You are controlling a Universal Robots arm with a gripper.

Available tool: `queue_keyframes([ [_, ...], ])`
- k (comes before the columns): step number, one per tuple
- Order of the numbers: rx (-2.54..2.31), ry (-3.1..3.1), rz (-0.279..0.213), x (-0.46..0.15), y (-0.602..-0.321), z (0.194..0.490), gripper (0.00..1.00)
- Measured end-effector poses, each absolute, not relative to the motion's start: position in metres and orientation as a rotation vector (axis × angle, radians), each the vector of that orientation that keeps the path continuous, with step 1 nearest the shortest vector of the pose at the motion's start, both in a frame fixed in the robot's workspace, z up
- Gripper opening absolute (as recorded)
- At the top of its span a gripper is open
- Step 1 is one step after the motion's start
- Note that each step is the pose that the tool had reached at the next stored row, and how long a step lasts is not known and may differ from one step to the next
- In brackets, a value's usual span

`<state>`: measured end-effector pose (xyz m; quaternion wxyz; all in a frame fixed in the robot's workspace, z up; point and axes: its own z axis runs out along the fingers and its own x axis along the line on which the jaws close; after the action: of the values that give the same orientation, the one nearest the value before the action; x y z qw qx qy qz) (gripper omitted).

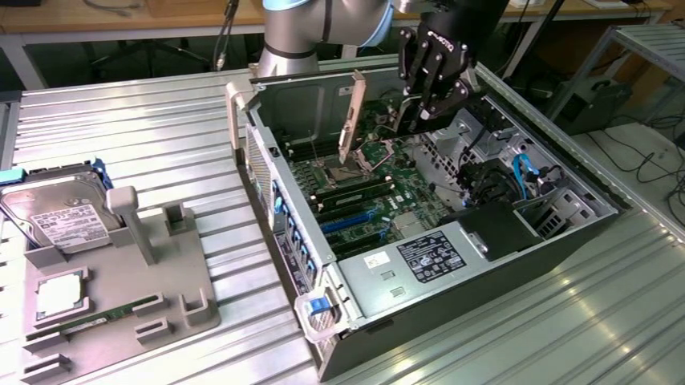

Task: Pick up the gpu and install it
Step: 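Insert the gpu into the slot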

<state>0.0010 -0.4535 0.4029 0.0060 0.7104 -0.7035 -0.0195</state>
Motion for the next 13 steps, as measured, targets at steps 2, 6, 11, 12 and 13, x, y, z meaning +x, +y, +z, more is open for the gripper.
queue_keyframes([
  [2, 2.223, -2.201, -0.061, 0.0010, -0.4535, 0.4022, 0.28],
  [6, 2.223, -2.201, -0.063, 0.0010, -0.4535, 0.4007, 0.28],
  [11, 2.223, -2.201, -0.063, 0.0010, -0.4535, 0.3987, 0.28],
  [12, 2.223, -2.201, -0.063, 0.0010, -0.4535, 0.3984, 0.28],
  [13, 2.223, -2.201, -0.063, 0.0010, -0.4535, 0.3973, 0.28],
])
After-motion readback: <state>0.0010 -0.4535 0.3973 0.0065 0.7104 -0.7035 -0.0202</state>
